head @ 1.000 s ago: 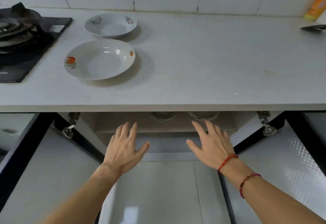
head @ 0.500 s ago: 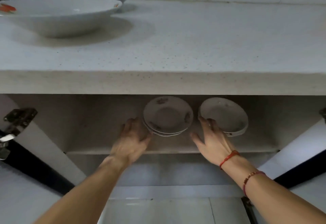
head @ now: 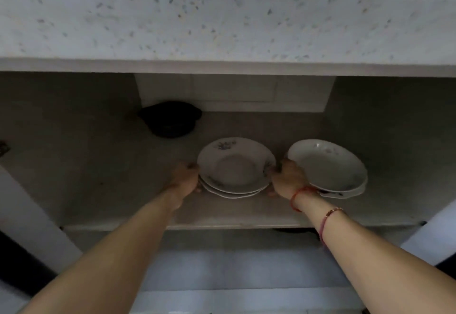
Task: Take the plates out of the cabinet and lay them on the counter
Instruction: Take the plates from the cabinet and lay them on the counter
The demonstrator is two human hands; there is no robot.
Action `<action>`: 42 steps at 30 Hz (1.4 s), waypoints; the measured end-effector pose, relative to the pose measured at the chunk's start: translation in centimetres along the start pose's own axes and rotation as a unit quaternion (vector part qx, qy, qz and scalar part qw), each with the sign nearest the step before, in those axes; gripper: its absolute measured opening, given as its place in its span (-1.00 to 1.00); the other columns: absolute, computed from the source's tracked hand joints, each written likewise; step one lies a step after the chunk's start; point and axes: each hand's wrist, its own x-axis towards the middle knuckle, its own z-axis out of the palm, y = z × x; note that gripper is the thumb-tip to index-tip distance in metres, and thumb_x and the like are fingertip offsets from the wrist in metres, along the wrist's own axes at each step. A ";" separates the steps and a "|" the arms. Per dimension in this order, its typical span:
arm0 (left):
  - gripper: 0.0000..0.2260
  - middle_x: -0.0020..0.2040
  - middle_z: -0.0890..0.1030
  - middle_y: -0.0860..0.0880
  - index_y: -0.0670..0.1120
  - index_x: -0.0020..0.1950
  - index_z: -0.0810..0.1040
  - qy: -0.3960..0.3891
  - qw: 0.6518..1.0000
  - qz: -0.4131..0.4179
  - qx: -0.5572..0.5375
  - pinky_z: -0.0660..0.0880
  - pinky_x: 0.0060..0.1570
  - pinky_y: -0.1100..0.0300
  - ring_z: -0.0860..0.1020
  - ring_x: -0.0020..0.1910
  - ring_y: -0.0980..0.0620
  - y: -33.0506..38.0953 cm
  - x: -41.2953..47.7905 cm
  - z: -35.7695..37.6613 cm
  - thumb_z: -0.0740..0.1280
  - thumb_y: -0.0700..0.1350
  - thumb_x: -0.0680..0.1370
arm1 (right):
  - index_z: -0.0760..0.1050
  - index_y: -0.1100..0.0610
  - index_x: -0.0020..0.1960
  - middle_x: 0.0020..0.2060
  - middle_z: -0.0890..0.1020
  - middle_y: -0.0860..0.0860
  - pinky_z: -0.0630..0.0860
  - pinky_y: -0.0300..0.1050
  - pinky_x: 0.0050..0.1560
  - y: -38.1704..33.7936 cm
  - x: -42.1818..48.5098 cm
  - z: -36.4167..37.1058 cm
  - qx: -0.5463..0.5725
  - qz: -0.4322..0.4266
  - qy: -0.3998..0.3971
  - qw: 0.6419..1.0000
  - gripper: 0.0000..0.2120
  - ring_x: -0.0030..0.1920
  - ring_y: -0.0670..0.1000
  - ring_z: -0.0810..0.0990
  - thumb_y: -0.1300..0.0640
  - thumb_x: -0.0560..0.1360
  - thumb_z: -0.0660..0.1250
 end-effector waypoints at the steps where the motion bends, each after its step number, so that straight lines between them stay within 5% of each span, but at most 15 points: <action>1: -0.71 -0.33 0.61 -0.17 -0.15 -0.20 0.58 0.001 1.000 -0.011 -0.013 0.60 -0.05 -0.08 0.56 -0.42 -0.08 -0.1 0.2 0.1 0.18 -0.13 0.65 | 0.52 0.23 0.12 0.01 0.67 0.21 0.68 0.14 -0.18 0.0 0.3 0.2 0.050 0.023 -0.007 0.998 -0.70 -0.21 0.19 0.72 0.01 0.55 0.27; 5: -0.75 -0.25 0.59 -0.20 -0.26 0.04 0.56 0.008 0.998 -0.028 -0.054 0.59 -0.43 0.16 0.55 -0.62 0.04 0.1 0.5 0.4 0.17 -0.13 0.66 | 0.52 0.26 0.11 0.01 0.65 0.21 0.64 -0.08 -0.47 -0.4 0.7 0.8 0.192 0.082 -0.031 0.977 -0.82 -0.30 0.10 0.65 0.16 0.61 0.25; 7: -0.77 -0.11 0.60 -0.26 -0.29 0.14 0.53 0.000 0.996 -0.027 -0.084 0.55 -0.55 0.23 0.59 -0.53 -0.01 0.4 0.0 0.4 0.17 -0.17 0.66 | 0.49 0.25 0.15 -0.08 0.65 0.18 0.61 -0.11 -0.50 -0.5 0.6 0.8 0.245 0.103 -0.052 0.963 -0.82 -0.29 0.09 0.65 0.17 0.62 0.23; 12: -0.76 0.11 0.60 -0.31 -0.36 0.24 0.50 -0.023 0.990 -0.039 -0.131 0.61 -0.48 0.18 0.61 -0.07 -0.23 1.1 -0.9 0.6 0.20 -0.28 0.64 | 0.48 0.25 0.10 -0.20 0.64 0.14 0.62 -0.10 -0.49 -0.3 0.7 0.5 0.267 0.115 -0.072 0.954 -0.87 -0.28 0.10 0.65 0.21 0.62 0.23; 18: -0.80 0.01 0.66 -0.28 -0.34 0.14 0.57 -0.014 0.993 -0.025 -0.115 0.64 -0.41 0.15 0.65 -0.23 -0.14 0.8 -1.1 0.6 0.20 -0.34 0.60 | 0.50 0.32 0.16 0.04 0.64 0.29 0.62 -0.07 -0.47 0.3 1.0 1.0 0.267 0.110 -0.045 0.956 -0.79 -0.23 0.18 0.68 0.22 0.58 0.29; 28: -0.84 -0.18 0.66 -0.19 -0.31 0.06 0.58 -0.026 0.985 -0.035 -0.169 0.64 -0.40 0.16 0.65 -0.24 -0.07 1.2 -3.1 -0.4 0.24 -0.26 0.61 | 0.54 0.26 -0.13 -0.04 0.66 0.28 0.66 0.13 -0.20 0.3 -0.4 -0.4 0.288 0.085 -0.040 0.953 -0.89 -0.07 0.25 0.68 0.23 0.55 0.35; 37: -0.87 -0.06 0.64 -0.16 -0.18 0.09 0.52 -0.064 0.976 -0.114 -0.176 0.66 -0.26 0.08 0.63 -0.15 -0.07 2.1 -8.3 -1.9 0.19 -0.23 0.65 | 0.55 0.30 -0.07 -0.03 0.64 0.30 0.67 0.07 -0.32 -0.8 -5.5 -2.5 0.274 0.118 -0.056 0.953 -0.86 -0.09 0.25 0.66 0.20 0.54 0.37; 40: -0.84 -0.11 0.65 -0.18 -0.12 -0.06 0.54 -0.045 0.978 -0.125 -0.162 0.64 -0.43 0.11 0.64 -0.26 -0.07 2.9 -11.1 -2.8 0.21 -0.30 0.62 | 0.54 0.28 -0.05 -0.04 0.65 0.27 0.66 0.12 -0.24 -1.6 -8.1 -3.7 0.259 0.133 -0.061 0.955 -0.86 -0.08 0.25 0.66 0.18 0.55 0.37; 42: -0.83 -0.20 0.64 -0.18 -0.15 -0.04 0.55 -0.032 0.977 -0.139 -0.156 0.63 -0.47 0.11 0.64 -0.37 -0.06 3.3 -13.1 -3.6 0.22 -0.35 0.58 | 0.53 0.24 -0.02 -0.05 0.64 0.22 0.63 -0.01 -0.36 -2.1 -10.1 -4.6 0.250 0.158 -0.074 0.952 -0.89 -0.10 0.22 0.65 0.17 0.56 0.34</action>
